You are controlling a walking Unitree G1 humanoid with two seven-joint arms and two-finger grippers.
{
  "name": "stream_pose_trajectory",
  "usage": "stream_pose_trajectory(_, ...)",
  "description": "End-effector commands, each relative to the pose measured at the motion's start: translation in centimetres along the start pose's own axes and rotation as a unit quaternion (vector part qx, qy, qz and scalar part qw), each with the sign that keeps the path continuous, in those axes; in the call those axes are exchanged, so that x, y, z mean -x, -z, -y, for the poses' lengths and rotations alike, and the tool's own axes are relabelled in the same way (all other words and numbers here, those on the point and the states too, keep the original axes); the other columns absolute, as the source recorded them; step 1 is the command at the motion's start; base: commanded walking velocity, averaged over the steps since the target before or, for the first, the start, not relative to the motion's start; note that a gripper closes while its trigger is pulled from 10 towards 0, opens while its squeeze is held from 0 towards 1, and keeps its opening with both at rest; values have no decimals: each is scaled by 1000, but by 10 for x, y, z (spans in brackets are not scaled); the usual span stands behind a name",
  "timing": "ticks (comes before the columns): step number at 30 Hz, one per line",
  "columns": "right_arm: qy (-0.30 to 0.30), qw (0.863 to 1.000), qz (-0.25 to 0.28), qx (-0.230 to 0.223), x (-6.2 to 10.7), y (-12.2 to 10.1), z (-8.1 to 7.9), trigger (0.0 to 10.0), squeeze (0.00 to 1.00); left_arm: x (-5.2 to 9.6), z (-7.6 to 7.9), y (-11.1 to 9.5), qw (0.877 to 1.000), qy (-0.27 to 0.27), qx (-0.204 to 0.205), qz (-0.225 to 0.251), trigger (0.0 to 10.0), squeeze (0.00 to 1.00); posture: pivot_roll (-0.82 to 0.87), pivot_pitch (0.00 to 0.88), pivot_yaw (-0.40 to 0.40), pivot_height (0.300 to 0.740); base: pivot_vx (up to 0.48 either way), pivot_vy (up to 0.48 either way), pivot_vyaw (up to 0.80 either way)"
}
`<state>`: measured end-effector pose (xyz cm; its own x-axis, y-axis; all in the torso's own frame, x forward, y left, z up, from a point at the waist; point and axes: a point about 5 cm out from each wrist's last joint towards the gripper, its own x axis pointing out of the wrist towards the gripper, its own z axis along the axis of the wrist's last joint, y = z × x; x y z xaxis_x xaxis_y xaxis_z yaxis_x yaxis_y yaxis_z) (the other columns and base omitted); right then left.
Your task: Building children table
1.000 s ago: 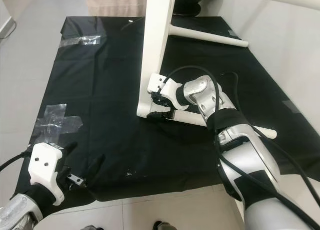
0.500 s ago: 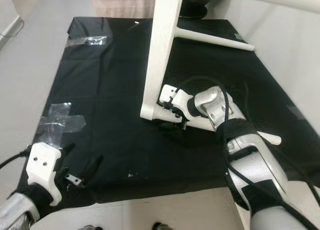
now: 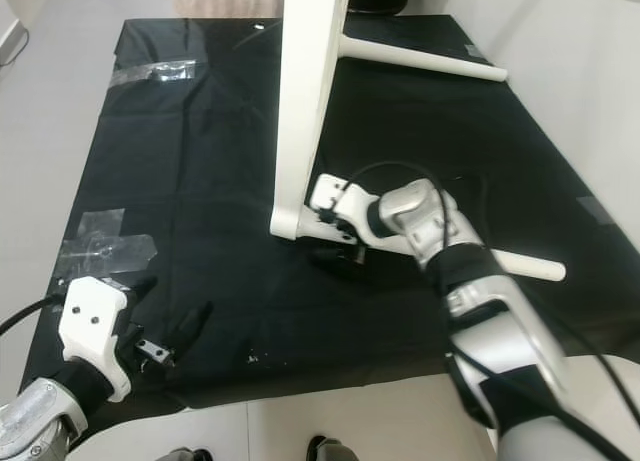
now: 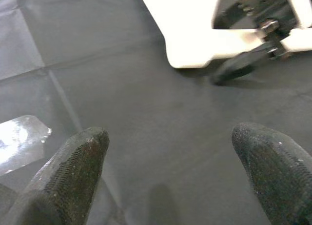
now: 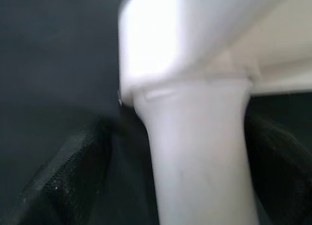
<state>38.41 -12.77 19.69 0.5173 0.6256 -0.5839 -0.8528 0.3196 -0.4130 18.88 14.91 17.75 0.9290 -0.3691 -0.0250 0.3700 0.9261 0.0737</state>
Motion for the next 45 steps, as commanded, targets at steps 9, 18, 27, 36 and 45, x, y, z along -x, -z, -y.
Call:
stream_pose_trajectory(9,-5,999,-24,37,-7,-3,-7,4588,0,0,3,5,1000,6,4,-16,10000,0,75,205,-72,740,0,0,0)
stream_pose_trajectory(18,3,998,-13,67,-8,-7,-9,0,0,0,4,6,1000,8,6,-17,10000,0,69,203,-70,740,0,0,0)
stream_pose_trajectory(27,-32,989,88,118,-7,-24,-26,0,0,0,3,6,1000,10,5,-17,10000,0,71,199,-63,740,0,0,0)
stream_pose_trajectory(36,-141,958,208,141,6,-44,-63,0,0,-2,1,5,1000,15,1,-17,10000,0,76,192,-45,740,0,0,0)
stream_pose_trajectory(45,-161,948,236,144,3,-51,-82,0,0,-3,1,4,1000,22,-3,-17,10000,0,79,191,-29,740,0,0,0)
